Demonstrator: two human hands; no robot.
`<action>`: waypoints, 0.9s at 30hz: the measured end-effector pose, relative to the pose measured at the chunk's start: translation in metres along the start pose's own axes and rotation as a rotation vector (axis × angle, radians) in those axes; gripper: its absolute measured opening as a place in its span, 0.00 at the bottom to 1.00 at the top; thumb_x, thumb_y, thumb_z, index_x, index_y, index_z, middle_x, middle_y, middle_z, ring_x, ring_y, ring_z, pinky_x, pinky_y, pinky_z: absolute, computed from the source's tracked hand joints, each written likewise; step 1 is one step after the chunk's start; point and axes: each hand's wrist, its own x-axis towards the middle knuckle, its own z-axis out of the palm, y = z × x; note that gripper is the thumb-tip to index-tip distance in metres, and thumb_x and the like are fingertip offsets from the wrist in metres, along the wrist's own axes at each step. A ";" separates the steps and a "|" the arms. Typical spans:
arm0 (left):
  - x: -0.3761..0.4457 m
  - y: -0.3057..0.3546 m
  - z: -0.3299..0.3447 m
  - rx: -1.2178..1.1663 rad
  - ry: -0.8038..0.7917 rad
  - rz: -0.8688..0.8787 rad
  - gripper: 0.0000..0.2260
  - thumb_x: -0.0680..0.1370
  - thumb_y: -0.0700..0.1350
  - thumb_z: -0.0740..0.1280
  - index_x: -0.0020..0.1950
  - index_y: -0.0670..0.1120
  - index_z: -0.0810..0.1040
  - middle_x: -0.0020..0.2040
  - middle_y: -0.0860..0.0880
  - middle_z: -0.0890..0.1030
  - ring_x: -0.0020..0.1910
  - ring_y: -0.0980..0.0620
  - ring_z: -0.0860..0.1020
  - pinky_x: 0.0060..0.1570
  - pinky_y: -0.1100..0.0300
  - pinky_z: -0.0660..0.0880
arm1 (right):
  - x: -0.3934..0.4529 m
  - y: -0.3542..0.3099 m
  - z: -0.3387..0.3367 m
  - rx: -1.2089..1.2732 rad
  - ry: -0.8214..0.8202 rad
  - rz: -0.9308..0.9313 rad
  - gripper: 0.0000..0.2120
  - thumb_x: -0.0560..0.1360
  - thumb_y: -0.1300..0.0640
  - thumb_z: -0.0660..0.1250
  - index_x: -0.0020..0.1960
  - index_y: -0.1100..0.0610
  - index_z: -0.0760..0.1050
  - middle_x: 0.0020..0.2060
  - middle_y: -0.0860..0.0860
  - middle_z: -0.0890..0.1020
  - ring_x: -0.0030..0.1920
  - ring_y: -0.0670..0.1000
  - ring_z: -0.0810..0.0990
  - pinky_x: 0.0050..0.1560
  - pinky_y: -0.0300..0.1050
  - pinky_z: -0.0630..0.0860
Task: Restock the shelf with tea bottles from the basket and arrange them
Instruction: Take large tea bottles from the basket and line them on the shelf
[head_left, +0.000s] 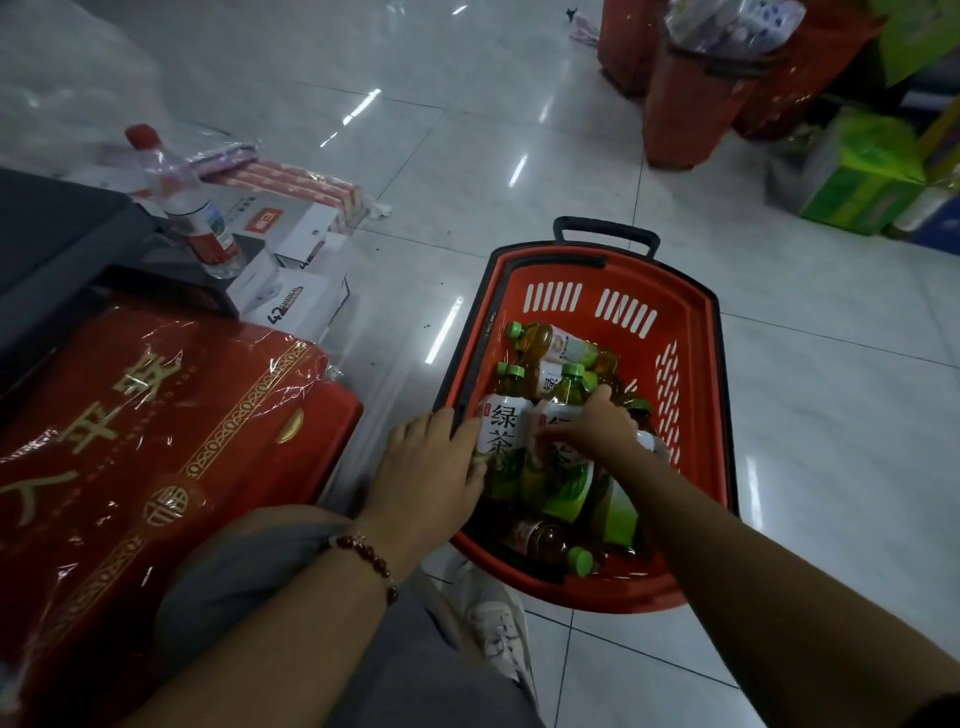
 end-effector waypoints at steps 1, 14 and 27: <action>0.000 0.001 0.000 0.000 0.004 0.002 0.21 0.83 0.54 0.59 0.75 0.51 0.65 0.70 0.49 0.70 0.71 0.49 0.67 0.71 0.53 0.62 | 0.001 0.003 -0.001 0.041 -0.007 -0.018 0.46 0.62 0.42 0.80 0.69 0.59 0.60 0.63 0.60 0.74 0.65 0.62 0.73 0.62 0.59 0.75; -0.010 0.014 -0.009 0.010 0.011 -0.014 0.21 0.83 0.54 0.59 0.75 0.51 0.65 0.72 0.49 0.69 0.72 0.49 0.66 0.72 0.52 0.61 | -0.046 0.016 -0.010 0.245 -0.058 -0.418 0.40 0.60 0.57 0.83 0.67 0.55 0.67 0.62 0.51 0.76 0.64 0.52 0.75 0.59 0.44 0.76; -0.056 0.013 -0.086 -0.795 0.057 -0.043 0.45 0.67 0.74 0.67 0.78 0.63 0.52 0.73 0.60 0.65 0.72 0.57 0.65 0.66 0.55 0.69 | -0.172 -0.068 -0.129 0.508 -0.235 -0.783 0.33 0.64 0.59 0.80 0.65 0.52 0.72 0.53 0.47 0.83 0.52 0.48 0.83 0.48 0.44 0.82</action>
